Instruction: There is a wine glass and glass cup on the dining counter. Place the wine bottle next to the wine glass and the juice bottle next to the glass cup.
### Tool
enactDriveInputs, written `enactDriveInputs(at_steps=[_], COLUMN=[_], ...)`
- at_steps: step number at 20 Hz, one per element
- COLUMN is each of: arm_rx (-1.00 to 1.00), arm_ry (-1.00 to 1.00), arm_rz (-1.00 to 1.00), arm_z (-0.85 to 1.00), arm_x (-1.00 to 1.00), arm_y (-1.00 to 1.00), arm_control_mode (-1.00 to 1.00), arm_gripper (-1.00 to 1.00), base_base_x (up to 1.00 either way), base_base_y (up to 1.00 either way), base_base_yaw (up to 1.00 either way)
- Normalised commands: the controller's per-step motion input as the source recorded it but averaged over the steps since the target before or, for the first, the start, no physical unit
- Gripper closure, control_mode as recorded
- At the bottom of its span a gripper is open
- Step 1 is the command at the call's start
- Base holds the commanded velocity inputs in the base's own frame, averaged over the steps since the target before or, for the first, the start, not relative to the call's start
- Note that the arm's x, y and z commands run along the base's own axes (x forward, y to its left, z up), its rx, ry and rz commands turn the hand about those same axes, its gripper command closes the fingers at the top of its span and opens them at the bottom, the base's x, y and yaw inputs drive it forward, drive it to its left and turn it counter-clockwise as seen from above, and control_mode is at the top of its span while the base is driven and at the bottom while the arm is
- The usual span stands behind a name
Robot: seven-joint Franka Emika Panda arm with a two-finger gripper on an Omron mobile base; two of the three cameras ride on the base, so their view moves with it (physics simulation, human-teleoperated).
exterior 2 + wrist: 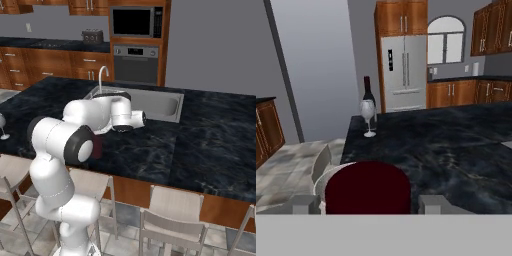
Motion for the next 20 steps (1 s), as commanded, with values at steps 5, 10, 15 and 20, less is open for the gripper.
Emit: enactDriveInputs(at_steps=[5, 10, 15, 20], arm_rx=[0.0, 0.0, 0.0, 0.0], arm_ry=[0.0, 0.0, 0.0, 0.0], arm_rz=[0.0, 0.0, 0.0, 0.0], arm_z=[-0.33, -0.25, -0.18, -0.12], arm_x=[0.0, 0.0, -0.05, -0.06], arm_y=[0.14, 0.04, 0.03, 0.04], arm_control_mode=[-1.0, -1.0, -1.0, -1.0], arm_gripper=[-1.0, -1.0, -1.0, -1.0], base_base_x=[0.0, 0.0, 0.0, 0.0], base_base_y=[0.0, 0.0, 0.0, 0.0], base_base_yaw=[0.0, 0.0, 0.0, 0.0])
